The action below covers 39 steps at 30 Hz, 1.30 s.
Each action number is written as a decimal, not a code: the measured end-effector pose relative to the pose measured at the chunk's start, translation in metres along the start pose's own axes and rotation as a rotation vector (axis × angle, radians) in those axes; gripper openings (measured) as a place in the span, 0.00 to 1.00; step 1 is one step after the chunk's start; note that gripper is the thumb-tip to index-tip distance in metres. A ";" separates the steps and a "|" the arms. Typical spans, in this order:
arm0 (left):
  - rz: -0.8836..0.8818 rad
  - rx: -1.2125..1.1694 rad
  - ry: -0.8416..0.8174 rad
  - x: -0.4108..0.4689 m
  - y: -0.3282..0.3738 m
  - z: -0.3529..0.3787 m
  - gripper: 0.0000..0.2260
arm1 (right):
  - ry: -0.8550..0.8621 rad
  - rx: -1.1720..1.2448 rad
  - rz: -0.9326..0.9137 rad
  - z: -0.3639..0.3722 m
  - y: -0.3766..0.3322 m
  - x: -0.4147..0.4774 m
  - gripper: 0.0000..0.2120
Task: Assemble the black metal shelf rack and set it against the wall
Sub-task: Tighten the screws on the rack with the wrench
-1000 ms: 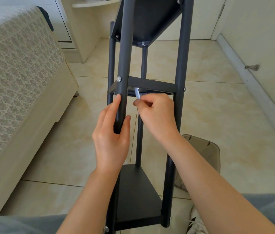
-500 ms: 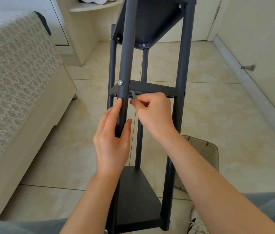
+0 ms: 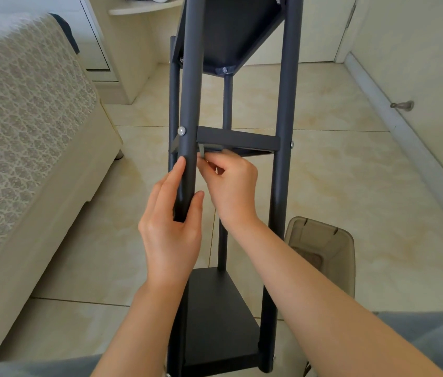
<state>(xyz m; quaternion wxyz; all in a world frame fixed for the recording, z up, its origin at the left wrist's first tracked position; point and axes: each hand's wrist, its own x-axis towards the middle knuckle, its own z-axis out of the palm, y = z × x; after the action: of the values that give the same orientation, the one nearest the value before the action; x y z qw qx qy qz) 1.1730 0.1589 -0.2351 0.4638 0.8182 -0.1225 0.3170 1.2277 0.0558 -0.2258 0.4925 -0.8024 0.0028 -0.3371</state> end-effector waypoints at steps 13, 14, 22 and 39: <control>-0.011 -0.003 0.005 0.003 -0.001 -0.002 0.25 | 0.081 0.013 -0.061 0.023 0.011 0.000 0.08; -0.006 -0.001 0.006 0.003 -0.001 -0.002 0.24 | 0.084 0.019 -0.057 0.024 0.011 0.000 0.08; -0.012 0.005 0.012 0.004 -0.003 0.000 0.23 | 0.039 0.022 -0.043 0.022 0.014 0.003 0.08; 0.029 0.031 -0.003 -0.005 0.001 0.011 0.22 | -0.034 -0.126 0.229 -0.070 -0.006 -0.042 0.06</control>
<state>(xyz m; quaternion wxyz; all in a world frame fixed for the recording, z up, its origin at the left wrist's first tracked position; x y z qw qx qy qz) 1.1732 0.1485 -0.2416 0.4462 0.8239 -0.1299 0.3244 1.1548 0.0180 -0.2237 0.4763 -0.8318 0.1071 -0.2641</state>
